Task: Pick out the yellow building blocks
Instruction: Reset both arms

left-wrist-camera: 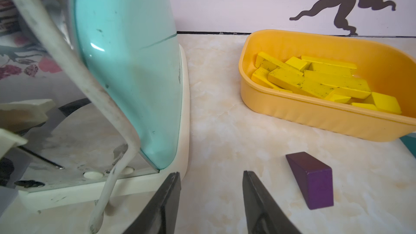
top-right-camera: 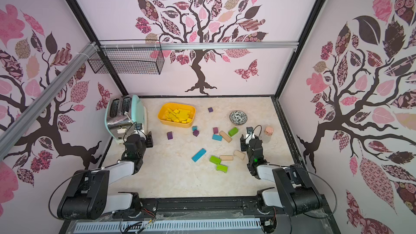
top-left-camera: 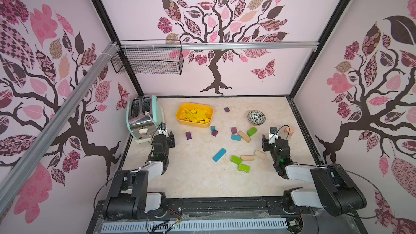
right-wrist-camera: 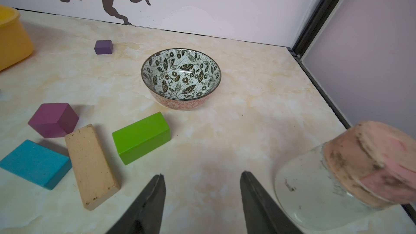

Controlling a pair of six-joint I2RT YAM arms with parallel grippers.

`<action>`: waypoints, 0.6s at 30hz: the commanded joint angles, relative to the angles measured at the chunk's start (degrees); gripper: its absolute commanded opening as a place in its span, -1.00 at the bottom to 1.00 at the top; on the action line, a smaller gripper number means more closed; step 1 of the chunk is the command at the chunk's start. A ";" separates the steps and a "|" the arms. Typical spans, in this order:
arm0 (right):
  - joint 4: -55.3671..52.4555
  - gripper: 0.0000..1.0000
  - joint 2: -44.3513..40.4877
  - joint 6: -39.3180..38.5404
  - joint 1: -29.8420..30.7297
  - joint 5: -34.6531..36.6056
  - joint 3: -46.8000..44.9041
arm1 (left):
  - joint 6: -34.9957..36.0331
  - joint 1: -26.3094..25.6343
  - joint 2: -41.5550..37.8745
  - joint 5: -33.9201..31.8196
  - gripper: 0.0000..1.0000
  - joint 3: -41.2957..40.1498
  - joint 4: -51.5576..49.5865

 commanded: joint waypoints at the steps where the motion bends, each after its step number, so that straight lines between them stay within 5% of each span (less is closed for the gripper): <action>1: 9.49 0.17 1.79 1.54 -3.65 -10.17 0.85 | 0.26 2.28 1.17 6.96 0.02 0.76 5.32; 8: 26.66 0.24 13.99 4.87 -7.10 -11.57 -0.86 | 1.96 3.40 9.13 10.75 0.03 -2.85 20.00; 11: 10.70 0.47 11.92 8.27 -7.13 -3.32 5.79 | 1.52 3.54 13.14 10.66 0.05 -3.09 24.87; 14: 11.91 0.98 12.43 9.12 -8.02 -3.11 5.35 | 0.77 3.67 12.49 8.19 0.25 0.18 17.05; 18: 10.82 0.99 12.04 9.11 -8.02 -3.18 5.52 | -1.02 4.11 13.42 4.06 0.73 2.73 14.03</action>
